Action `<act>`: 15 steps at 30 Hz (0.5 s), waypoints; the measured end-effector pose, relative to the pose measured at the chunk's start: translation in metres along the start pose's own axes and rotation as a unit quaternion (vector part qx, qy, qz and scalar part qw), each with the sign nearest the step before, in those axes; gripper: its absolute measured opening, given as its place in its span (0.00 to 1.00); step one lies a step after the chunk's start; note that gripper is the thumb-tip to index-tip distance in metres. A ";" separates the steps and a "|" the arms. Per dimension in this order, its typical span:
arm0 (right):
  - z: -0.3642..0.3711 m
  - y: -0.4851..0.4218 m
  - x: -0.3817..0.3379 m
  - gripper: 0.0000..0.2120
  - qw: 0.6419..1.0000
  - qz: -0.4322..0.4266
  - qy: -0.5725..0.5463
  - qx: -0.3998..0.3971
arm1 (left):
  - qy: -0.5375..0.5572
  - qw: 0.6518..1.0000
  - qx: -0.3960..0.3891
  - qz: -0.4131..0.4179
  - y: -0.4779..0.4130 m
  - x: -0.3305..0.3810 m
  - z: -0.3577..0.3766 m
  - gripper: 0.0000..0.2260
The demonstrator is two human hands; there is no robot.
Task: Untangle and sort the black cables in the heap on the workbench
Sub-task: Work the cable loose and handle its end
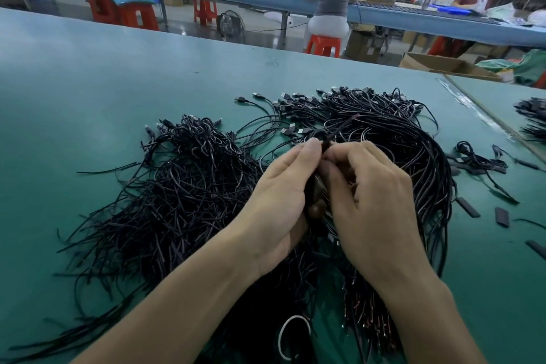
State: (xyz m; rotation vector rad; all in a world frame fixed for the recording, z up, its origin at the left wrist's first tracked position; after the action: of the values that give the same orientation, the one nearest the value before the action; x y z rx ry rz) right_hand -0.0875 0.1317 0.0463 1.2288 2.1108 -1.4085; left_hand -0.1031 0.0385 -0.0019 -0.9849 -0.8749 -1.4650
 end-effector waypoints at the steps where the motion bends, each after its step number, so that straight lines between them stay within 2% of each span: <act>1: 0.000 0.000 0.000 0.05 0.998 0.016 -0.051 0.016 | 0.008 1.000 -0.004 0.030 0.001 0.004 0.001 0.14; 3: 0.002 0.000 0.003 0.06 0.986 0.057 -0.154 0.031 | -0.003 0.996 0.004 0.085 0.003 0.011 0.000 0.11; 8: 0.006 -0.002 0.008 0.09 0.947 0.131 -0.292 0.004 | -0.075 0.983 0.020 0.167 0.006 0.022 -0.004 0.12; 11: 0.010 -0.002 0.011 0.10 0.916 0.180 -0.356 -0.029 | -0.101 0.980 -0.009 0.173 0.009 0.024 -0.001 0.16; 15: 0.019 0.003 0.019 0.10 0.883 0.231 -0.406 -0.057 | -0.130 0.967 -0.003 0.217 0.011 0.032 -0.002 0.23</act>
State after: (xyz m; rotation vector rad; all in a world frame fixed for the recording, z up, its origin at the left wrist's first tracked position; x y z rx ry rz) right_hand -0.0996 0.1249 0.0233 0.7980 1.2059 -1.2408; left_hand -0.0934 0.0228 0.0270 -1.3001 -0.7766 -0.9803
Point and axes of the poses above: each hand's wrist, its own y-axis away from the middle knuckle, its own z-axis out of the palm, x = y × z, the point moved 7 cm from there along -y, towards the middle knuckle, and after that the axes turned 10 degrees about -y, right-handed, at the moved point
